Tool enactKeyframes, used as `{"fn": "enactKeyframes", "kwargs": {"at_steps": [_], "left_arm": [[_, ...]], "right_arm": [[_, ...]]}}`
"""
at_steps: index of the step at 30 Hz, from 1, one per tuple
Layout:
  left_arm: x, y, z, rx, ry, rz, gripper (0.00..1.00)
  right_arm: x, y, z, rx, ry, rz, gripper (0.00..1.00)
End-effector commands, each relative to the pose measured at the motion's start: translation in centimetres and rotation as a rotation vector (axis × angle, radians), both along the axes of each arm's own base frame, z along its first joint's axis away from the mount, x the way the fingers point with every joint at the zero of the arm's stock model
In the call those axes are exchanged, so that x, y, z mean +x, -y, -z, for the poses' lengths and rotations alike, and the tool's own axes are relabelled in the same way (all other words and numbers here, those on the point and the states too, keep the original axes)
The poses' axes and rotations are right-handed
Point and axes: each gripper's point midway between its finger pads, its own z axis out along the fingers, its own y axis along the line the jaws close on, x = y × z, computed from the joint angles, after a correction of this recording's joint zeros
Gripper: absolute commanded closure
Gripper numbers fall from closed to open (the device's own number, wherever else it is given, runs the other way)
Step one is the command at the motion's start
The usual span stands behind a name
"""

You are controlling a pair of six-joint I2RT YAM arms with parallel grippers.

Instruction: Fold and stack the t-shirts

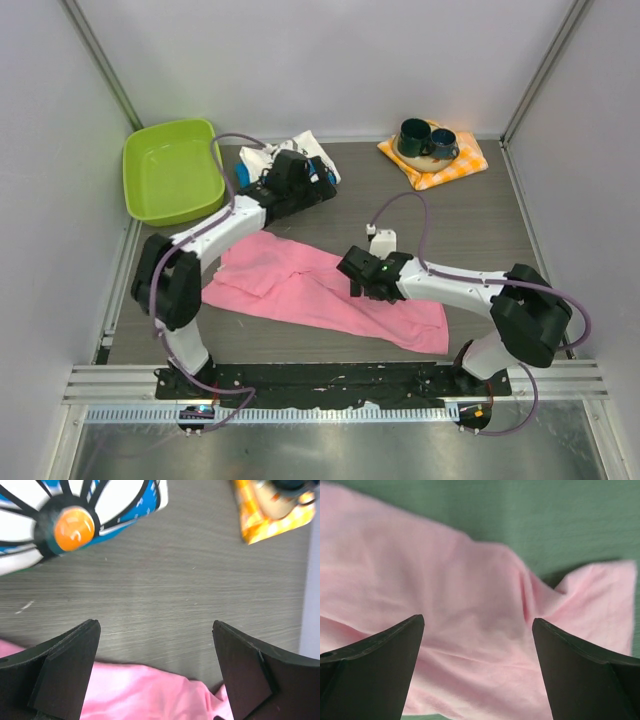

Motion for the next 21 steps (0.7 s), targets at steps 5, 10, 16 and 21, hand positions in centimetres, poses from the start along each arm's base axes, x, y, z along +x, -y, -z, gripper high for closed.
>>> {"fn": "enactKeyframes", "kwargs": {"at_steps": [5, 10, 16, 21], "left_arm": [[-4.3, -8.6, -11.2, 0.064, 0.201, -0.16, 0.0], [-8.9, -14.4, -11.5, 0.083, 0.232, -0.305, 0.0], [-15.2, -21.4, -13.5, 0.061, 0.304, -0.469, 0.0], [-19.0, -23.9, -12.6, 0.042, 0.314, -0.514, 0.0]], "right_arm": [[7.0, -1.8, -10.1, -0.101, 0.289, -0.029, 0.01], [8.0, -13.5, -10.4, 0.237, 0.213, -0.377, 0.0], [8.9, -22.7, -10.0, 0.439, 0.128, -0.574, 0.0], [9.7, -28.6, -12.3, 0.602, 0.148, -0.712, 0.0]]}}
